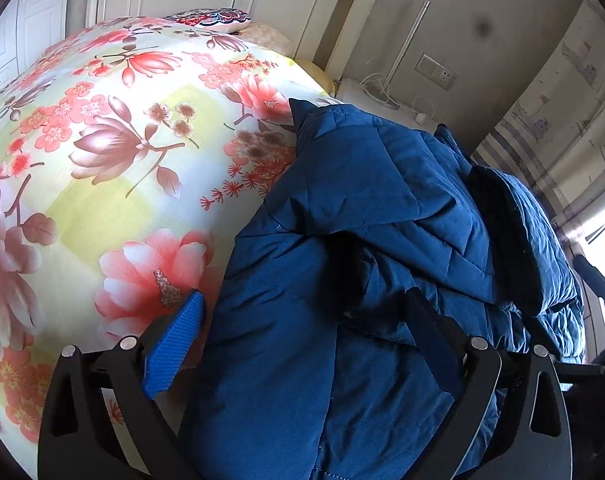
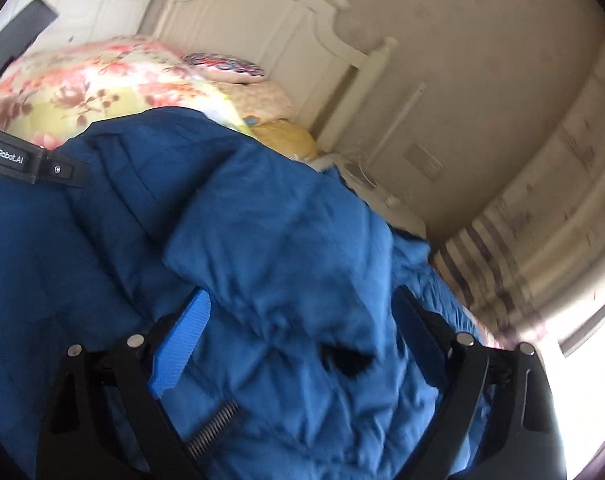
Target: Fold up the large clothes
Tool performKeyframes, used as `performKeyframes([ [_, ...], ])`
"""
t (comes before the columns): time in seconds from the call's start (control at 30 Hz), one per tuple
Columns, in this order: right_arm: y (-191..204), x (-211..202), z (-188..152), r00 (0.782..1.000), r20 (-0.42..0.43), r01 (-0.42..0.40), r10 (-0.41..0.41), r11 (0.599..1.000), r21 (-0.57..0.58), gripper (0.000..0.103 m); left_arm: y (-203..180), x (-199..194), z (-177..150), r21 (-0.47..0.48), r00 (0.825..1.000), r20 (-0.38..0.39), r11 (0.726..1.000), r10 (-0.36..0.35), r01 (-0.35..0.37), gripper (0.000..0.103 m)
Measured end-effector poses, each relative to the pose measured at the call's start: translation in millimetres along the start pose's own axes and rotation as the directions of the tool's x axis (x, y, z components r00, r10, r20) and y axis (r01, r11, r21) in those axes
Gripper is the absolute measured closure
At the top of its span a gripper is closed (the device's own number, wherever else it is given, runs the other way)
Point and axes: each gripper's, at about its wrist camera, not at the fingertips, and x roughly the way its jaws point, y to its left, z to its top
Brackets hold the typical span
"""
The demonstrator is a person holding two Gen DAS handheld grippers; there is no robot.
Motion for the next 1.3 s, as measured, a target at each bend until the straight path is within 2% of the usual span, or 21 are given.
performKeyframes([
  [0.07,9.8,6.7,10.5,1.000,-0.007,-0.021,0.020,0.999,-0.048,0.020,-0.2,-0.3,-0.5,-0.002,1.000,0.001,1.000,-0.002,0.002,0.007],
  [0.13,12.6,10.7,17.3,0.999,-0.009,-0.054,0.054,0.997,-0.056,0.038,0.3,-0.9,-0.6,-0.004,1.000,0.002,1.000,-0.006,0.006,0.007],
  [0.17,7.5,9.9,19.1,0.996,0.000,-0.093,0.093,0.995,-0.030,0.058,0.6,-1.2,-0.7,-0.006,1.000,0.002,1.000,-0.009,0.009,0.007],
  [0.2,-0.2,7.4,20.4,0.992,0.018,-0.129,0.129,0.992,0.013,0.070,0.2,-1.6,-1.1,-0.007,1.000,0.003,1.000,-0.010,0.010,0.007],
  [0.27,-40.3,-10.7,16.0,0.972,0.134,-0.218,0.191,0.949,0.228,0.080,0.1,-2.0,-1.4,-0.008,1.000,0.003,1.000,-0.011,0.011,0.007],
  [0.3,-61.0,-17.4,9.8,0.962,0.186,-0.252,0.199,0.909,0.332,0.081,-0.4,-2.1,-1.9,-0.008,1.000,0.003,1.000,-0.009,0.009,0.007],
  [0.33,-95.0,-26.2,-6.0,0.940,0.270,-0.321,0.208,0.804,0.500,0.082,-0.6,-2.0,-2.0,-0.008,1.000,0.003,1.000,-0.009,0.009,0.007],
  [0.4,-157.2,-33.5,-59.4,0.904,0.397,-0.422,0.160,0.491,0.762,0.082,-1.1,-2.3,-2.1,-0.007,1.000,0.002,1.000,-0.007,0.007,0.007],
  [0.43,-175.4,-31.3,-84.3,0.898,0.417,-0.438,0.138,0.362,0.823,0.082,-1.3,-2.3,-2.1,-0.006,1.000,0.002,1.000,-0.006,0.006,0.007],
  [0.47,-190.8,-27.4,-110.9,0.904,0.412,-0.428,0.118,0.242,0.871,0.077,-1.7,-2.3,-2.1,-0.005,1.000,0.001,1.000,-0.005,0.005,0.007],
  [0.5,-199.1,-22.6,-126.8,0.917,0.381,-0.398,0.119,0.191,0.897,0.066,-2.1,-2.2,-2.0,-0.003,1.000,0.000,1.000,-0.003,0.003,0.007],
  [0.57,-208.8,-5.5,-159.6,0.946,0.274,-0.301,0.172,0.155,0.941,0.042,-1.9,-1.8,-1.4,-0.001,1.000,0.000,1.000,-0.002,0.002,0.007],
  [0.67,-206.7,6.5,-188.6,0.932,0.293,-0.315,0.212,0.076,0.946,0.044,-1.8,-1.4,-0.7,-0.001,1.000,0.000,1.000,-0.003,0.003,0.007],
  [0.73,-205.8,4.9,-187.7,0.930,0.306,-0.327,0.203,0.077,0.942,0.043,-2.2,-1.3,-1.0,-0.001,1.000,0.000,1.000,-0.003,0.003,0.006],
  [0.83,-201.1,6.8,-177.3,0.936,0.281,-0.312,0.213,0.132,0.941,0.042,-2.2,-1.4,-1.1,-0.002,1.000,0.001,1.000,-0.004,0.004,0.006],
  [0.93,-200.8,9.5,-168.8,0.937,0.259,-0.301,0.235,0.166,0.939,0.043,-1.6,-1.1,-0.9,-0.001,1.000,0.001,1.000,-0.004,0.004,0.006],
  [0.97,-203.5,10.7,-168.5,0.938,0.249,-0.294,0.241,0.174,0.940,0.046,-1.5,-1.1,-0.9,-0.001,1.000,0.001,1.000,-0.004,0.004,0.006],
  [1.07,-204.1,11.1,-159.6,0.935,0.249,-0.303,0.251,0.207,0.930,0.079,-1.1,-1.3,-0.5,-0.004,1.000,0.002,1.000,-0.008,0.008,0.006],
  [1.17,-204.2,-17.6,-147.6,0.936,0.299,-0.340,0.183,0.259,0.904,0.083,-0.2,-0.7,0.3,-0.005,1.000,0.002,1.000,-0.010,0.010,0.006],
  [1.23,-202.8,-31.6,-150.0,0.935,0.315,-0.347,0.161,0.246,0.905,0.083,-0.1,-0.6,0.5,-0.005,1.000,0.003,1.000,-0.011,0.011,0.006],
  [1.3,-201.2,-34.2,-160.0,0.942,0.294,-0.325,0.159,0.231,0.917,0.083,-0.1,-0.5,0.4,-0.006,1.000,0.004,1.000,-0.013,0.013,0.006],
])
